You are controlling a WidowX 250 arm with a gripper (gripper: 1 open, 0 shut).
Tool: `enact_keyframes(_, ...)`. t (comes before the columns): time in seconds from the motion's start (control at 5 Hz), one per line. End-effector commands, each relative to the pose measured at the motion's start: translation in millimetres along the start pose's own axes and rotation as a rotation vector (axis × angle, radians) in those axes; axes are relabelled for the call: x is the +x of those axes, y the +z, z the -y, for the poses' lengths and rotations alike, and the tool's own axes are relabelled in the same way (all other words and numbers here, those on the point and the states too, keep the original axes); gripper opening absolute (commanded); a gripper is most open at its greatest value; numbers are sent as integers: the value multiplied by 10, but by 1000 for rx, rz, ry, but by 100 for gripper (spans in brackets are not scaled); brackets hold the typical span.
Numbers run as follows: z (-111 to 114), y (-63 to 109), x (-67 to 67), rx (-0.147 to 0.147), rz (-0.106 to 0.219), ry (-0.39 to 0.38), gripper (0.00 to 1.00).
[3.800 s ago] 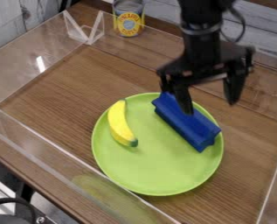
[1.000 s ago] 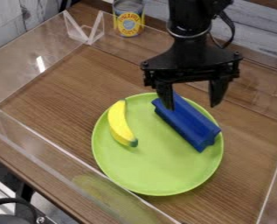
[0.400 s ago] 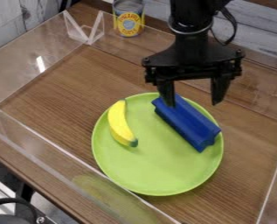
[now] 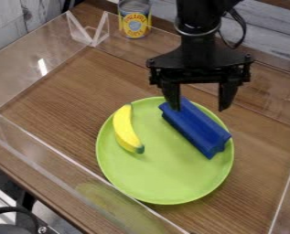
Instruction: Put the blue object in the green plate
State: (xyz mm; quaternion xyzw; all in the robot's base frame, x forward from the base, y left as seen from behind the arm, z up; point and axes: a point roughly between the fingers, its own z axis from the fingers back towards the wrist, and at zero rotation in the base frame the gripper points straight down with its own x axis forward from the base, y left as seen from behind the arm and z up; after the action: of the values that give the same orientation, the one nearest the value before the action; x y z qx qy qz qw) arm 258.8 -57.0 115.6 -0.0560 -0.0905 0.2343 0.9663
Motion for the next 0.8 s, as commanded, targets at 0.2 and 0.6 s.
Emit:
enact_keyframes(0.2, -1, 82, 124, -6, 30, -31, 100)
enact_keyframes(0.6, -50, 52, 143, 11, 18, -59, 100)
